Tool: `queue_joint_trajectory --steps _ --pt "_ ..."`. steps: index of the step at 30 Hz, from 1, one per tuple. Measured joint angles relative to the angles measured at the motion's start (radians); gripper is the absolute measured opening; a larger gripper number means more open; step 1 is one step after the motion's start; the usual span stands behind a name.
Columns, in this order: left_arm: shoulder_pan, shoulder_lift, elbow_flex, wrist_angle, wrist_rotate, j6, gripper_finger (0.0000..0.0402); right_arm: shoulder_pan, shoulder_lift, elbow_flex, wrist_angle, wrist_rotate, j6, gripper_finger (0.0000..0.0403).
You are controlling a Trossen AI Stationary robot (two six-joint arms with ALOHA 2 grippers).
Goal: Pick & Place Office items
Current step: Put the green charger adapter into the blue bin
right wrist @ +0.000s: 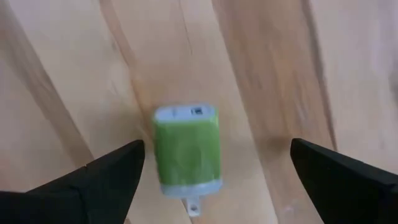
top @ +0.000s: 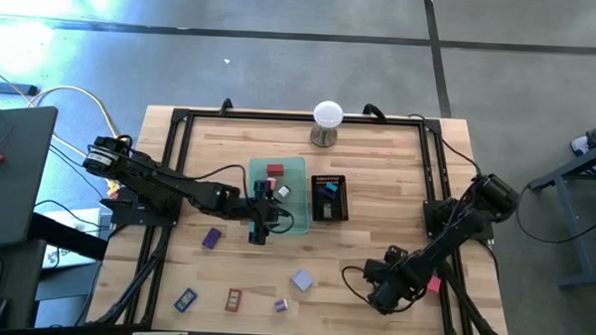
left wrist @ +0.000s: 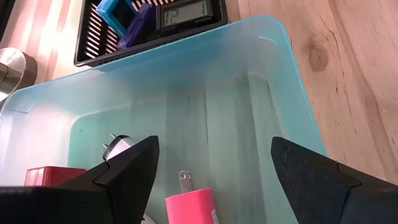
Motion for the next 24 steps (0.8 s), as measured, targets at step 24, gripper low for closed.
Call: queue_joint_trajectory --steps 24 --pt "0.000 0.000 0.000 -0.007 0.031 -0.007 0.0303 0.000 0.062 0.003 0.031 -0.054 -0.024 0.0284"
